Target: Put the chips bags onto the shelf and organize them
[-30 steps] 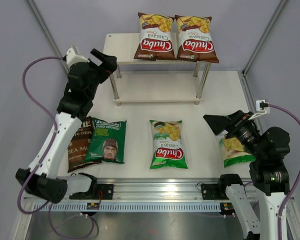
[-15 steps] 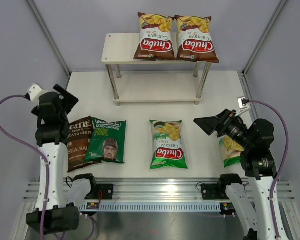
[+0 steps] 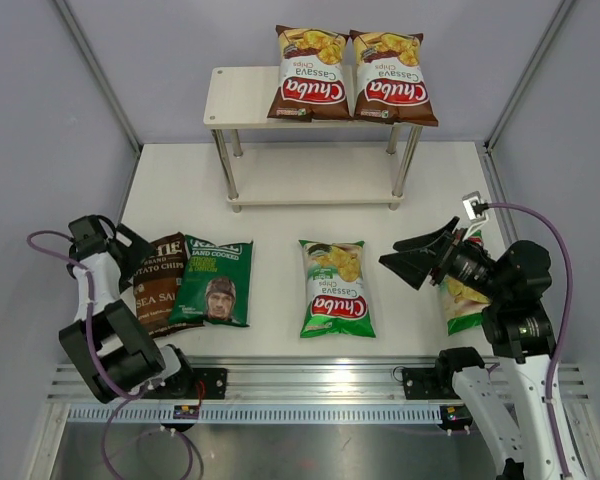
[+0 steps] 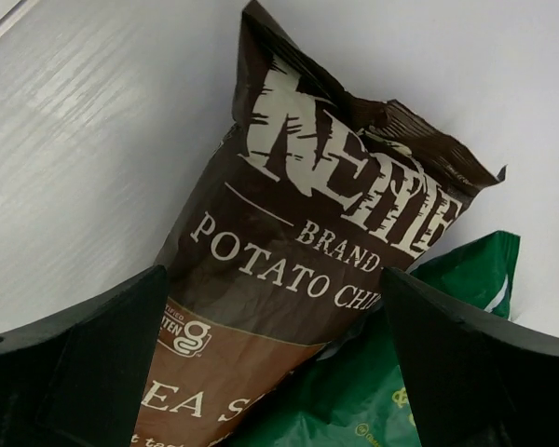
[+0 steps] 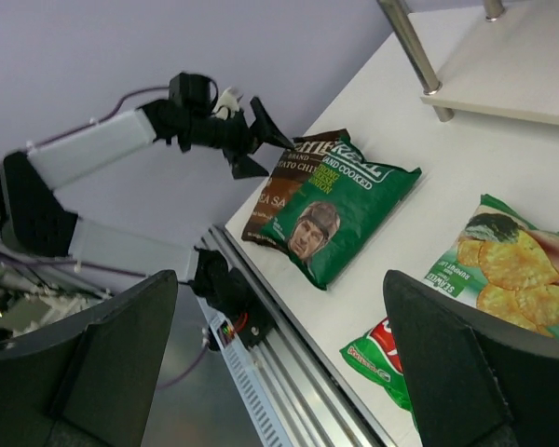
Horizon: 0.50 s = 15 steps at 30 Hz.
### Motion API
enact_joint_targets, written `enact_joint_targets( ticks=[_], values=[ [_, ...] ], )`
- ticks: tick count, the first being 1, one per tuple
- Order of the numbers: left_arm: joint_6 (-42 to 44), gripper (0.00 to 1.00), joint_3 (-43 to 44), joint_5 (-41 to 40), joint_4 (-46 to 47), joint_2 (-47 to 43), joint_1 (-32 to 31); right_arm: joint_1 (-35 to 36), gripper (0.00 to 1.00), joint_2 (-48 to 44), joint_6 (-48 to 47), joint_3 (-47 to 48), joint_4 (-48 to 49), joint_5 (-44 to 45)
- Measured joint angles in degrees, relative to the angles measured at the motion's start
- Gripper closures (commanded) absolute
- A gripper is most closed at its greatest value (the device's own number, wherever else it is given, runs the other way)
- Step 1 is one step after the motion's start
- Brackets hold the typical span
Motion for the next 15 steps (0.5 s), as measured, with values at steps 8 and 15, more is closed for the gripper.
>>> enact_joint_targets(
  ticks=[8,15],
  values=[
    [7.1,0.01,3.6,1.0,-5.1,4.0,0.0,7.0,0.01,-1.4,-10.5,6.7,-6.2,-2.2],
    [8.7,0.17,3.1,2.3,-5.0,11.0,0.0,12.2,0.00,-3.4,-16.9,7.6,-12.5,-0.1]
  ],
)
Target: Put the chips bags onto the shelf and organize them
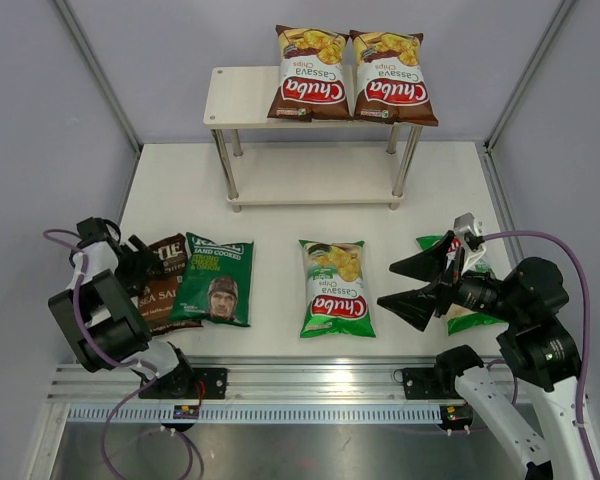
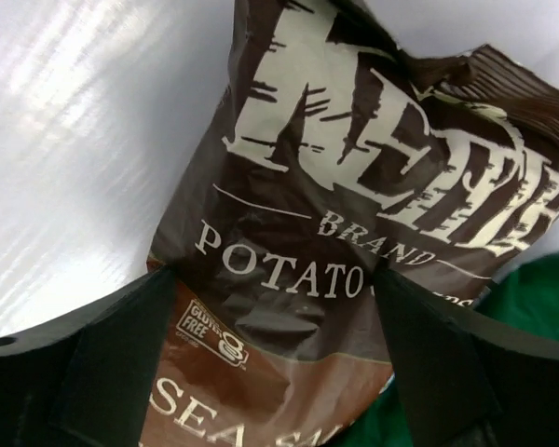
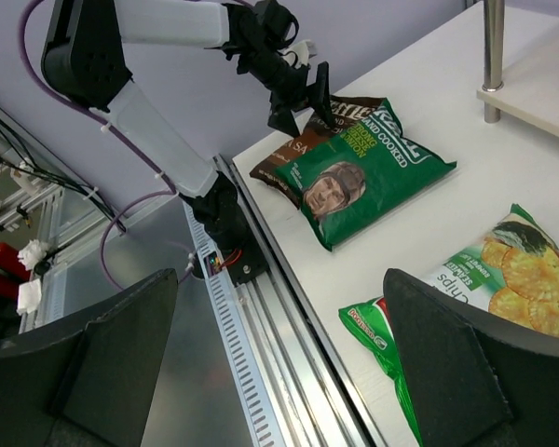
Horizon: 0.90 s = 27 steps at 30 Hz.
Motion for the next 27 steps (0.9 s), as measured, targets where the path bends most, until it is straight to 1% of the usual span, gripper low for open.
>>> enact_joint_targets(
  ticks=[2,3,4,5,6,8,9,14,16,17,22,27],
  values=[
    [0.0,0.33,-0.4,0.8,0.3,0.6,0.0,0.7,0.01,-0.3,-1.0,0.5,-1.0,0.6],
    [0.0,0.46,-0.4,1.0,0.3,0.6,0.0,0.8,0.01,-0.3,-1.2,0.6,-1.2,0.9],
    [0.1,0.52,-0.4,1.0,0.2,0.5,0.0,0.8,0.01,-0.3,-1.4,0.7,-1.3,1.1],
    [0.2,0.55,-0.4,1.0,0.1,0.4,0.0,0.8,0.00,-0.3,-1.6,0.8,-1.4,1.4],
    [0.1,0.61,-0.4,1.0,0.1,0.3,0.0,0.8,0.01,-0.3,-1.7,0.8,-1.6,1.5],
    [0.0,0.68,-0.4,0.9,-0.2,-0.8,0.0,0.8,0.01,-0.1,-1.8,0.8,-1.7,1.6],
    [0.0,0.74,-0.4,0.7,-0.4,-1.7,0.0,0.8,0.00,0.0,-1.8,0.8,-1.7,1.8],
    [-0.4,0.85,-0.4,-0.9,-0.7,-8.1,0.0,0.8,0.01,1.1,-1.3,0.8,-1.5,2.1],
    [-0.5,0.87,-0.2,-1.7,-0.9,-10.5,0.0,0.8,0.01,1.8,-0.6,0.8,-0.9,2.1],
    [-0.7,0.89,0.0,-2.1,-1.1,-11.6,0.0,0.8,0.00,2.3,-0.1,0.7,-0.2,2.1],
    [-1.5,0.95,3.0,-2.3,-3.2,-16.5,0.0,0.8,0.01,5.7,3.9,-2.1,6.0,1.1],
    [-2.0,0.99,6.0,-1.7,-4.1,-19.4,-0.5,0.8,0.01,12.1,9.6,-5.6,13.9,-0.2]
  ],
)
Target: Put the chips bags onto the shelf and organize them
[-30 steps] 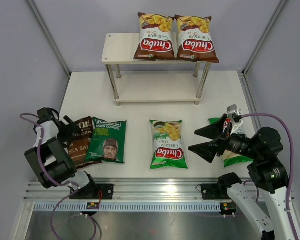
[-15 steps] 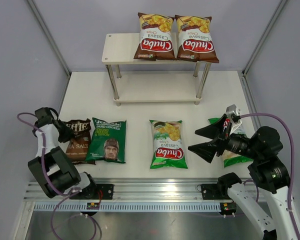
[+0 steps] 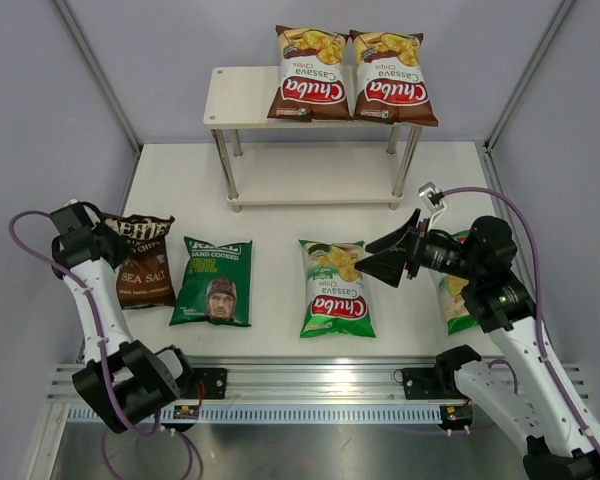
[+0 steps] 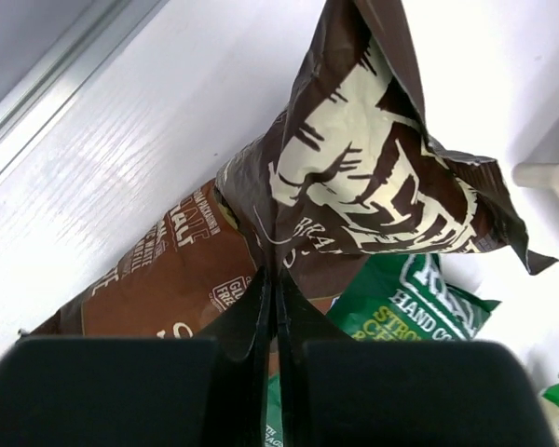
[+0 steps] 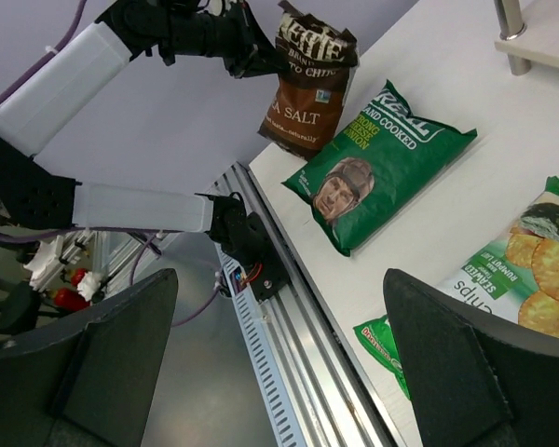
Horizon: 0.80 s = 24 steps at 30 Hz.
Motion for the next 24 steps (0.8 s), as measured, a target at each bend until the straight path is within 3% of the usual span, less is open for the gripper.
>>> enact_joint_targets(
  ticks=[10,17,24],
  values=[
    [-1.5,1.00,4.9,7.9,-2.5,-7.4,-2.6,0.9,0.01,9.8,8.0,-2.8,15.4,-0.3],
    [-1.5,1.00,11.9,15.5,-3.1,-10.6,-11.4,7.2,0.02,16.2,8.7,-2.3,21.2,2.4],
    [-5.5,1.00,13.2,26.4,-1.7,-10.8,-20.9,15.5,0.00,21.7,4.2,-0.2,23.5,9.8]
  ],
)
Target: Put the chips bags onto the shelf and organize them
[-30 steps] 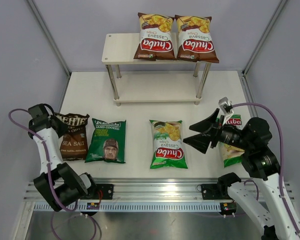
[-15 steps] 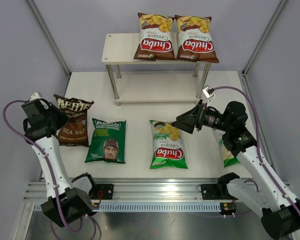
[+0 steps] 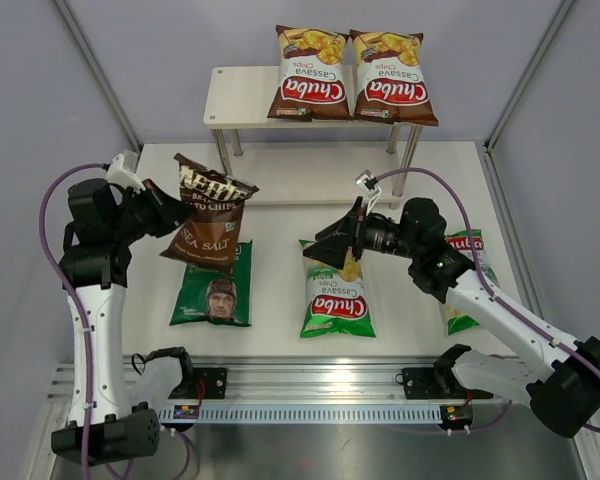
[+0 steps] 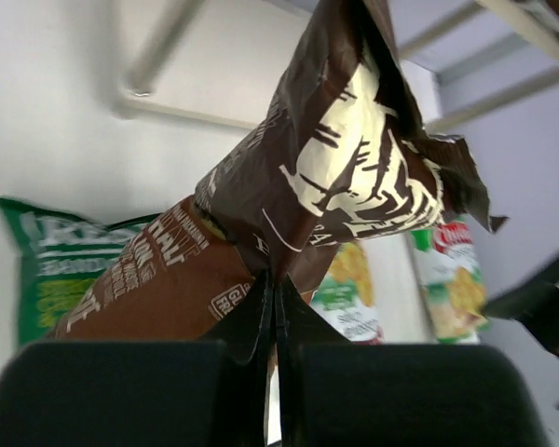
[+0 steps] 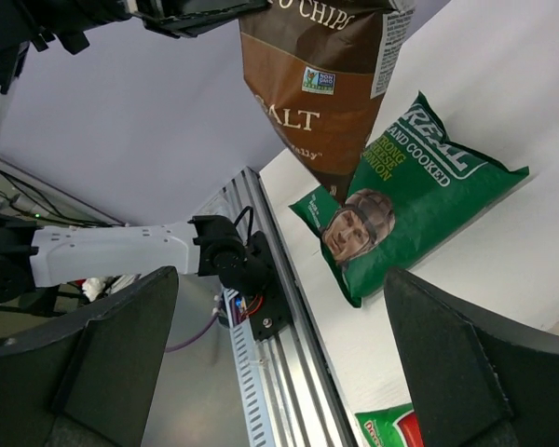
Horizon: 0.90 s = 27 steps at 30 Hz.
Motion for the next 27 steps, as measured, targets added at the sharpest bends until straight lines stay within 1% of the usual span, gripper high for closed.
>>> enact_joint_targets(
  ticks=[3,7,14,18,22,24,27],
  values=[
    [-3.7,1.00,-0.9,3.4,3.6,-0.5,-4.3,3.2,0.01,1.3,-2.2,0.4,0.8,4.3],
    [-10.4,1.00,-4.3,6.7,10.6,-2.1,-11.3,6.4,0.00,2.5,-3.9,0.4,3.0,10.1],
    [-20.4,1.00,-9.2,6.6,21.7,-3.4,-23.8,9.6,0.00,3.4,-4.5,-0.9,9.2,17.7],
    [-23.5,1.00,-10.1,4.6,25.6,-4.3,-27.6,9.6,0.01,1.8,-4.4,-4.3,10.9,23.0],
    [-25.4,1.00,-10.2,3.1,28.4,-5.2,-29.5,9.6,0.00,-2.8,-4.4,-8.6,10.9,27.4],
    [-26.3,1.00,-10.2,2.7,29.9,-5.6,-30.1,9.6,0.00,-4.6,-4.4,-9.2,10.8,28.0],
    [-27.8,1.00,-10.2,2.4,32.3,-5.7,-31.6,9.6,0.01,-5.2,-4.3,-9.2,12.1,26.6]
  ],
)
